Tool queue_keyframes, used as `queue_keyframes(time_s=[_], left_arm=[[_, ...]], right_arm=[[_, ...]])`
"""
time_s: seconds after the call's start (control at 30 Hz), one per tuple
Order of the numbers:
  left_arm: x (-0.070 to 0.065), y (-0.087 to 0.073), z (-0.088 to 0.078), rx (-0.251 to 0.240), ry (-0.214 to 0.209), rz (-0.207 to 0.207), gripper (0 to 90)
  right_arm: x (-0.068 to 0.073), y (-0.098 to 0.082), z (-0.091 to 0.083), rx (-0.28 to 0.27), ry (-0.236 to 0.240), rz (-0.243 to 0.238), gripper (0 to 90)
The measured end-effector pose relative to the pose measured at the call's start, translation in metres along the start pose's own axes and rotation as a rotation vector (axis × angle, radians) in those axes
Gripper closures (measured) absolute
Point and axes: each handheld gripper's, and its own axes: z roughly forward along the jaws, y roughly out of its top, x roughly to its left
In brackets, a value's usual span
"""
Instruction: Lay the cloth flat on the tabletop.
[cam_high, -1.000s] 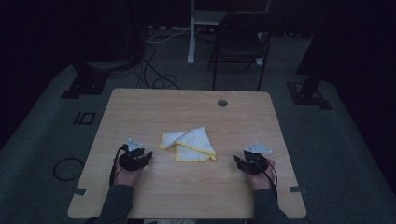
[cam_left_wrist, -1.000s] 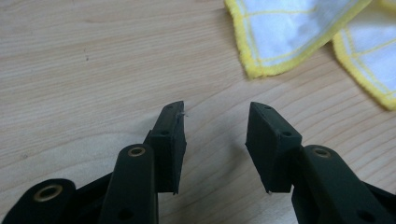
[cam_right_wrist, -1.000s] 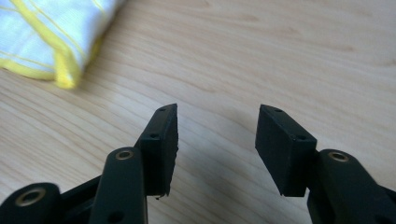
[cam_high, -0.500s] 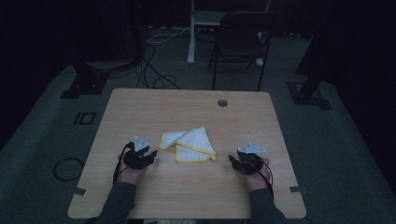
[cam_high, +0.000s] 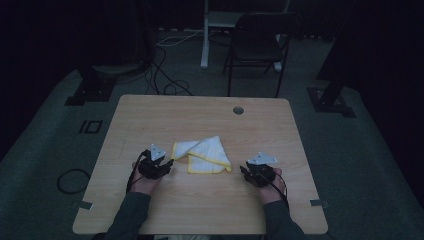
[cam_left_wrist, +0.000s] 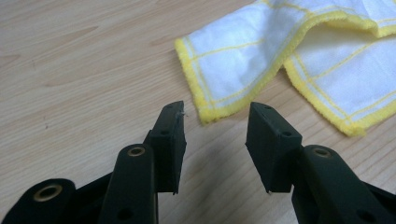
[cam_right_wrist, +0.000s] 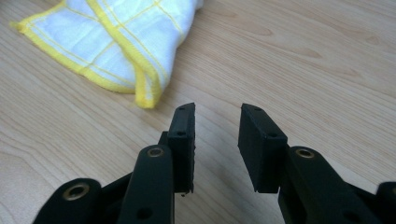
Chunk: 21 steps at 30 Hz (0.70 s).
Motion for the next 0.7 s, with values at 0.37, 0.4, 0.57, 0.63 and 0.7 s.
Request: queue_keyframes(time_s=[0.37, 0.4, 0.57, 0.63, 0.7], left_arm=[[-0.012, 0.013, 0.012, -0.005, -0.008, 0.049, 57.4], [-0.013, 0.014, 0.012, -0.003, -0.008, 0.057, 57.4], [-0.018, 0.022, 0.016, -0.009, -0.017, 0.075, 57.4], [-0.020, 0.025, 0.018, -0.009, -0.022, 0.085, 57.4], [-0.022, 0.028, 0.020, -0.011, -0.022, 0.092, 57.4]], right_arm=[[0.007, 0.003, 0.004, 0.009, 0.010, -0.017, 67.1], [0.007, 0.003, 0.004, 0.010, 0.011, -0.016, 67.1], [0.009, 0.004, 0.005, 0.012, 0.015, -0.021, 67.0], [0.010, 0.004, 0.006, 0.012, 0.017, -0.021, 67.0], [0.010, 0.004, 0.006, 0.011, 0.020, -0.023, 66.8]])
